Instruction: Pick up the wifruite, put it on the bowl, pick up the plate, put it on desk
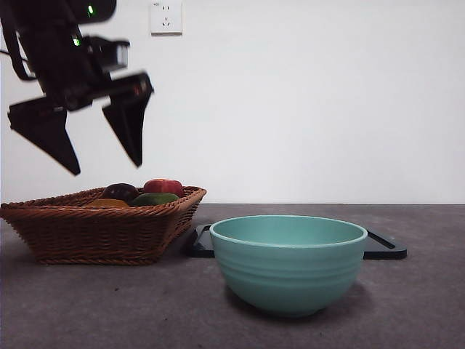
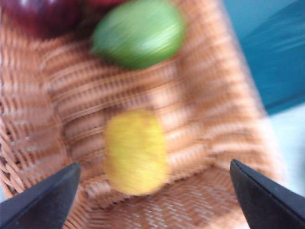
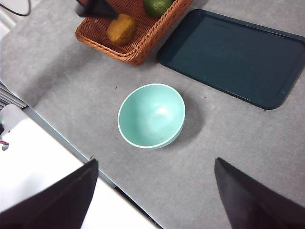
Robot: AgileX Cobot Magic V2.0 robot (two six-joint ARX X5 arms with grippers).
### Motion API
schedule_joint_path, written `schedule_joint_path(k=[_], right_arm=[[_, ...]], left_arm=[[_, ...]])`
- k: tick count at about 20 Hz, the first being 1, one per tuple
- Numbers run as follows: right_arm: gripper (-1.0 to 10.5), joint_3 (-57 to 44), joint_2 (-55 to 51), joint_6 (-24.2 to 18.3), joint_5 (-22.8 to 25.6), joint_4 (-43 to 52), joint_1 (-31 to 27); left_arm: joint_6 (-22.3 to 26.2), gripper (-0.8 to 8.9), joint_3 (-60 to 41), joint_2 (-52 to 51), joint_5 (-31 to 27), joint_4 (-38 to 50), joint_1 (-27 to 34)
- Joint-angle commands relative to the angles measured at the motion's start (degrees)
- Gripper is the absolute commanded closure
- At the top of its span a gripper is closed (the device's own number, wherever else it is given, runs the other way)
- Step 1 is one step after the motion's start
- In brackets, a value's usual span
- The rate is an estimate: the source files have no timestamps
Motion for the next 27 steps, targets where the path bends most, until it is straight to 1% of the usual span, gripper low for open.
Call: schedule_joint_path(k=[1, 4, 12, 14, 17, 18, 20, 21, 24, 27], right_arm=[[5.6, 1.11, 0.37, -0.04, 0.28, 0.17, 0.28], [5.6, 1.11, 0.37, -0.02, 0.37, 0.15, 0.28], [5.6, 1.11, 0.37, -0.02, 0.35, 0.15, 0.28], [5.6, 1.11, 0.37, -0.02, 0.35, 0.17, 0.28], [5.6, 1.11, 0.37, -0.02, 0.35, 0.15, 0.28], [5.6, 1.11, 0.35, -0.02, 0.35, 0.15, 0.28], [5.6, 1.11, 0.35, -0.04, 0.35, 0.17, 0.28], [5.6, 1.11, 0.35, -0.04, 0.35, 0.17, 0.28], [5.6, 1.11, 0.35, -0.04, 0.35, 0.17, 0.28], [5.6, 1.11, 0.35, -0.04, 0.37, 0.17, 0.28]], left_arm=[[1.05, 3.27, 1.29, 3.04, -0.92, 0.79, -0.42], [1.09, 3.27, 1.29, 5.77, -2.23, 1.99, -0.39], [1.14, 3.36, 1.29, 10.54, -2.8, 3.96, -0.39], [1.25, 3.85, 1.29, 11.17, -4.22, 4.02, -0.39], [1.22, 3.88, 1.27, 12.22, -4.33, 3.72, -0.39], [1.22, 4.28, 1.29, 12.26, -4.33, 3.65, -0.39], [1.22, 5.52, 1.27, 12.24, -4.33, 3.85, -0.39], [1.2, 5.75, 1.29, 12.24, -4.33, 3.8, -0.39], [1.2, 5.74, 1.29, 11.5, -4.31, 3.8, -0.39], [1.03, 5.74, 1.29, 8.09, -4.26, 3.76, -0.48]])
